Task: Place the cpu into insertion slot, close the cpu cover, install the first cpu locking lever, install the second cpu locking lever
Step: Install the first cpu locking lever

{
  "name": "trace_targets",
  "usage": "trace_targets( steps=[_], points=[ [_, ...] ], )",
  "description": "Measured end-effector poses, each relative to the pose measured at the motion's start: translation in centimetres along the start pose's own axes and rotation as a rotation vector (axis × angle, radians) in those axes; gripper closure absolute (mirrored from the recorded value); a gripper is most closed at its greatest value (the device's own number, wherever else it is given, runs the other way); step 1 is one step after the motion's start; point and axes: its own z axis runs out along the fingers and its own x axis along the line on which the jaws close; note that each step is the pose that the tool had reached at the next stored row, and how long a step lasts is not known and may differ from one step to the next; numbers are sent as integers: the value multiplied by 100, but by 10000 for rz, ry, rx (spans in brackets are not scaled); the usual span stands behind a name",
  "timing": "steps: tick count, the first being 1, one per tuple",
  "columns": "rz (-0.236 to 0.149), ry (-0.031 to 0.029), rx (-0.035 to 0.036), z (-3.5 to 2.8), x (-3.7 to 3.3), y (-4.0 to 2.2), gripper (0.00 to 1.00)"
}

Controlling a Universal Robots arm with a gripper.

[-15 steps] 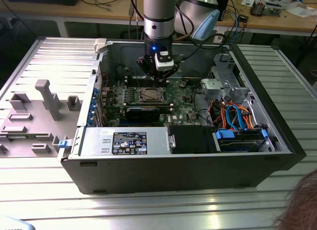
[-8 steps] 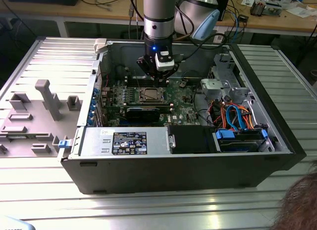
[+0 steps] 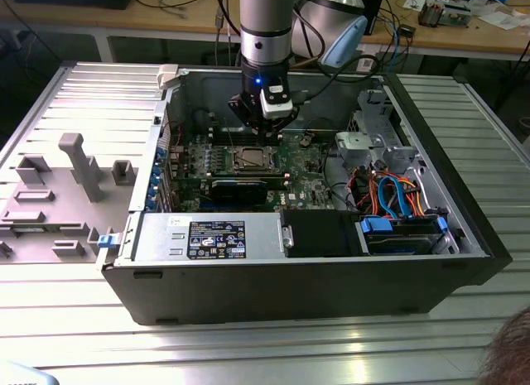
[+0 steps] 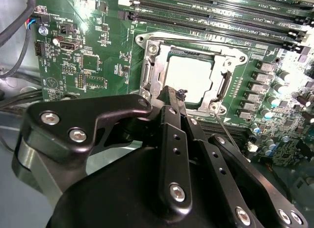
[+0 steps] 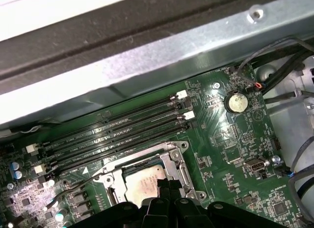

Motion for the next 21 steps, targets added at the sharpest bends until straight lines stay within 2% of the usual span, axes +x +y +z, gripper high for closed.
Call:
trace_targets(
  steps=[21],
  points=[
    [-482, -9, -8, 0, 0, 0, 89]
  ],
)
